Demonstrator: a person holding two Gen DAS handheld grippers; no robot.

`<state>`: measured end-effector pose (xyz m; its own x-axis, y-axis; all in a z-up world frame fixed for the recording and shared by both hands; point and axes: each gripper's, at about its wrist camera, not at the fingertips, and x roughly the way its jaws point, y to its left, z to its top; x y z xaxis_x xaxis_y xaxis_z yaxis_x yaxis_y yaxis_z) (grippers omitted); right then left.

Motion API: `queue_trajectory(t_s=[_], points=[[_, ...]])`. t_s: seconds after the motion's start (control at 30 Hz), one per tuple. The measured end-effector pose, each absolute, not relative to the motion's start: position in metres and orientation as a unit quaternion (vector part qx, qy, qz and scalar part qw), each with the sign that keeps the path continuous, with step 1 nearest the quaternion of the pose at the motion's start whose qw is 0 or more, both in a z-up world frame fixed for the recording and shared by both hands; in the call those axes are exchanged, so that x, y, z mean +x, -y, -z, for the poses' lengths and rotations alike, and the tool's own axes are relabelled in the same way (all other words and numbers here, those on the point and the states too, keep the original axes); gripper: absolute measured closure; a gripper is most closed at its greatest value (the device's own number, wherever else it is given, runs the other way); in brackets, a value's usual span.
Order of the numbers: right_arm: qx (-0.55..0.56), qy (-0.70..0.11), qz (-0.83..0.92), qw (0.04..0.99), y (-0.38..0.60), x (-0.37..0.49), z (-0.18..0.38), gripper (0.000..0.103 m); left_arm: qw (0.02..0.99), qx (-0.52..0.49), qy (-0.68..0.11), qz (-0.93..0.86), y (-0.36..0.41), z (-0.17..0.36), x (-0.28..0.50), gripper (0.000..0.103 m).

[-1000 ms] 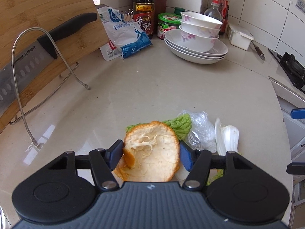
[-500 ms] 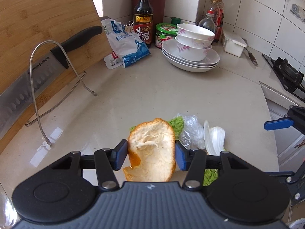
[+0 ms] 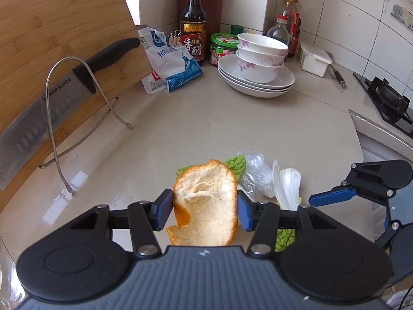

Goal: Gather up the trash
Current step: 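Grasp an orange peel with the left tool while the right tool approaches another peel, then grasp the crinkled green cabbage leaf with the right tool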

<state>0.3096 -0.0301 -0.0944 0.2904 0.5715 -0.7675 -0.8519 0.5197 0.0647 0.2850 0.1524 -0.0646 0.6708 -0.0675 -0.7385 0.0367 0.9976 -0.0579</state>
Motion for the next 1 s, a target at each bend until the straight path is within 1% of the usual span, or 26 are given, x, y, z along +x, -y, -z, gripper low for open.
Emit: queue_trajectory(t_s=[0.13,0.3,0.53,0.73,0.8,0.93,1.0], points=[[-0.234,-0.369,-0.437,0.786,0.030,0.304,0.102,0.022,0.914,-0.019,-0.404,0.028,-0.152,0.065,0.285,0.052],[-0.243,-0.372,-0.423,0.790,0.048,0.309,0.101,0.022,0.914,-0.018,-0.405,0.029,-0.152,0.065,0.285,0.052],[-0.228,-0.379,-0.411,0.797,0.068,0.316,0.091,0.022,0.913,-0.011,-0.406,0.037,-0.148,0.063,0.284,0.052],[-0.196,-0.379,-0.433,0.794,0.055,0.314,0.087,0.022,0.912,-0.004,-0.407,0.045,-0.146,0.063,0.286,0.052],[-0.197,-0.377,-0.430,0.796,0.045,0.314,0.089,0.025,0.912,-0.003,-0.408,0.048,-0.145,0.063,0.287,0.052],[-0.213,-0.377,-0.427,0.794,0.031,0.311,0.093,0.035,0.911,0.001,-0.409,0.051,-0.145,0.063,0.287,0.052],[-0.213,-0.383,-0.420,0.794,0.030,0.313,0.096,0.036,0.911,0.003,-0.409,0.053,-0.145,0.063,0.286,0.052]])
